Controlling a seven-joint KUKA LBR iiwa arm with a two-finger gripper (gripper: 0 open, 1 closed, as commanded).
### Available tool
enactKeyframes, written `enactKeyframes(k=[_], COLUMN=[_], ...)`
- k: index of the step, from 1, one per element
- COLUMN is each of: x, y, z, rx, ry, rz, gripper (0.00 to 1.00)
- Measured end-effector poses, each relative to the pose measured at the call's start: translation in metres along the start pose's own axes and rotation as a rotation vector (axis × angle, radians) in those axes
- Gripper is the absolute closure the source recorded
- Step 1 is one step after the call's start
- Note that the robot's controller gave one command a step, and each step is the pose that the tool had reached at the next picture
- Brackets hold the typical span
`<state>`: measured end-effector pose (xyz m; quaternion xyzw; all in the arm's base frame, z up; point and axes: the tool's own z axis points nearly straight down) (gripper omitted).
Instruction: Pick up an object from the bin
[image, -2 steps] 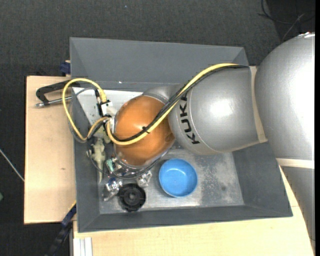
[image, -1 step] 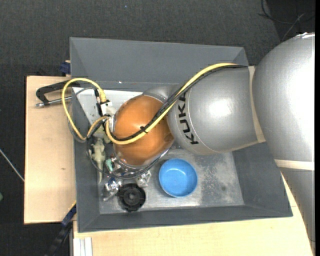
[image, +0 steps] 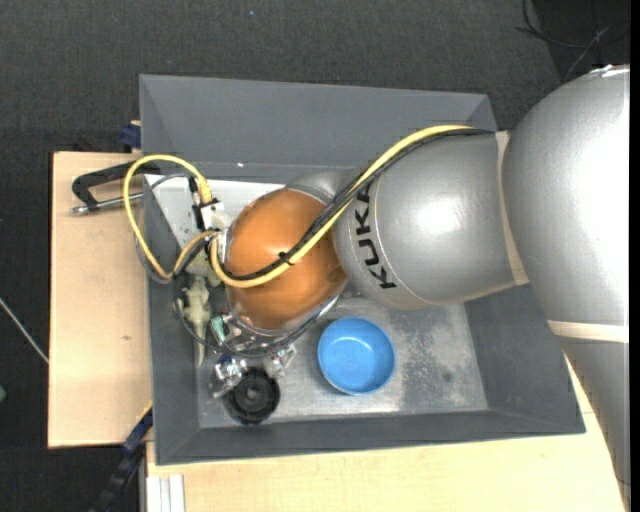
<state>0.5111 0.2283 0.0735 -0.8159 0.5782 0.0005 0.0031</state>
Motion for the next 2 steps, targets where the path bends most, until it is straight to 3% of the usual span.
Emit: enactKeyframes(k=[2], x=[-0.003], y=[-0.003], z=[-0.057], rx=[0.003], ry=[0.001], rz=[0.007], gripper=[1.0])
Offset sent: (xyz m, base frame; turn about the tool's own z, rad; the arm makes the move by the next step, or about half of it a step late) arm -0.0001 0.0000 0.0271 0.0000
